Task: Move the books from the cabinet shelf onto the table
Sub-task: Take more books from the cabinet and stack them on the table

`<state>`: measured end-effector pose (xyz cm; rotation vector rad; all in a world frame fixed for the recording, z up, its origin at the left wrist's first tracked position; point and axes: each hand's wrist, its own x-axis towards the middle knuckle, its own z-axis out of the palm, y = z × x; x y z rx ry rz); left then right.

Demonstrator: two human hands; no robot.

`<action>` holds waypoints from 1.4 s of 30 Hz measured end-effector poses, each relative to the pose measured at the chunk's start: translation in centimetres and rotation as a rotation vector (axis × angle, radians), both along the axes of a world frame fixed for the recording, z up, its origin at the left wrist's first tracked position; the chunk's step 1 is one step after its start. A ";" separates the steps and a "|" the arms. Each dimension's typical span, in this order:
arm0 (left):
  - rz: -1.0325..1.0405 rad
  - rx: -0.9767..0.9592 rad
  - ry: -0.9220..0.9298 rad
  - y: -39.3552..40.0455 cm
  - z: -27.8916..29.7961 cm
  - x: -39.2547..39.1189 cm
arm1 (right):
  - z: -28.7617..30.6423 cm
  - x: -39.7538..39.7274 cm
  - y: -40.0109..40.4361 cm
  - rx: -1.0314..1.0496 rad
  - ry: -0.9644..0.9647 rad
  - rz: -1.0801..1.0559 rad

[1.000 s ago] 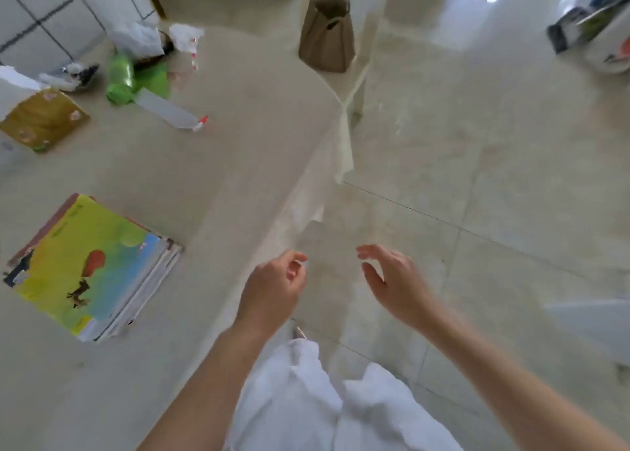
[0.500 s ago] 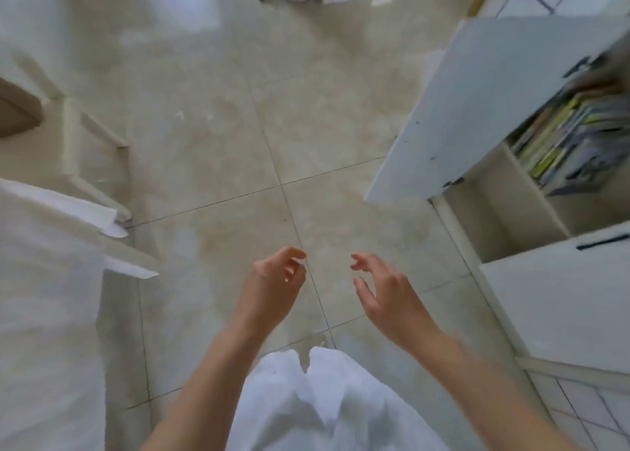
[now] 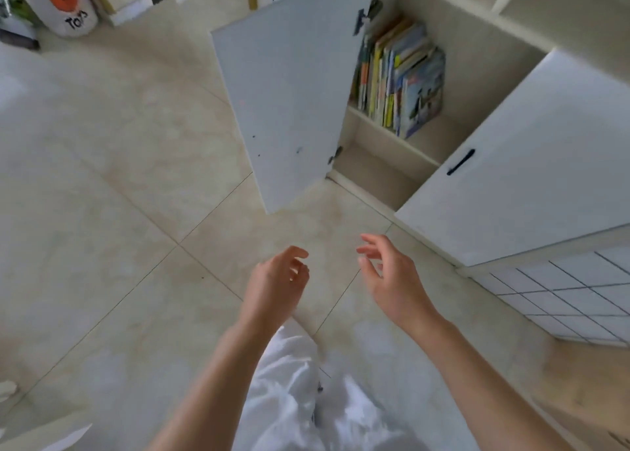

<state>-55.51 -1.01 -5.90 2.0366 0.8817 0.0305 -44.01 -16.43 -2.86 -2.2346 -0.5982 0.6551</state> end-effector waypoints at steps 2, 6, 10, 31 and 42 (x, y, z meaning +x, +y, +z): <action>-0.063 0.005 0.012 1.4 0.0 3.3 | 0.1 2.4 0.8 0.008 0.002 -0.086; -0.172 -0.012 0.030 5.4 0.0 9.8 | 0.6 7.4 3.5 0.005 -0.009 -0.222; -0.268 -0.020 0.051 8.9 -0.2 16.3 | 1.2 12.4 5.9 0.000 0.018 -0.351; -0.276 -0.179 0.043 10.2 -8.1 45.5 | -4.9 40.8 7.6 0.149 0.483 -0.677; -0.248 -0.262 -0.044 10.4 -16.2 55.9 | -12.5 54.3 13.5 0.097 0.658 -0.722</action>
